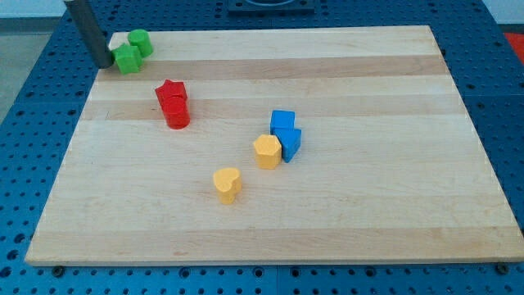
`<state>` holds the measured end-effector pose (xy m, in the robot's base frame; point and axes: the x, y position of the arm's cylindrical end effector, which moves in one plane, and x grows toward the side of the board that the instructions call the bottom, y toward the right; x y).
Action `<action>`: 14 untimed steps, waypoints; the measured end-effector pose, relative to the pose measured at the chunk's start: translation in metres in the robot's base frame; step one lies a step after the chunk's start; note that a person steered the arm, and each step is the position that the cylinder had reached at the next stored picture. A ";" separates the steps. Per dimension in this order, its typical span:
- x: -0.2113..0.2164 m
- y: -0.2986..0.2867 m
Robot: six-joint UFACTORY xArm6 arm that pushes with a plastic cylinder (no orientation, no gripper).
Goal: Push yellow heart towards red circle
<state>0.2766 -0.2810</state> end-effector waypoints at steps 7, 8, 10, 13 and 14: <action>0.218 0.002; 0.284 0.041; 0.330 0.204; 0.291 0.275; 0.277 0.223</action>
<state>0.5541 -0.0580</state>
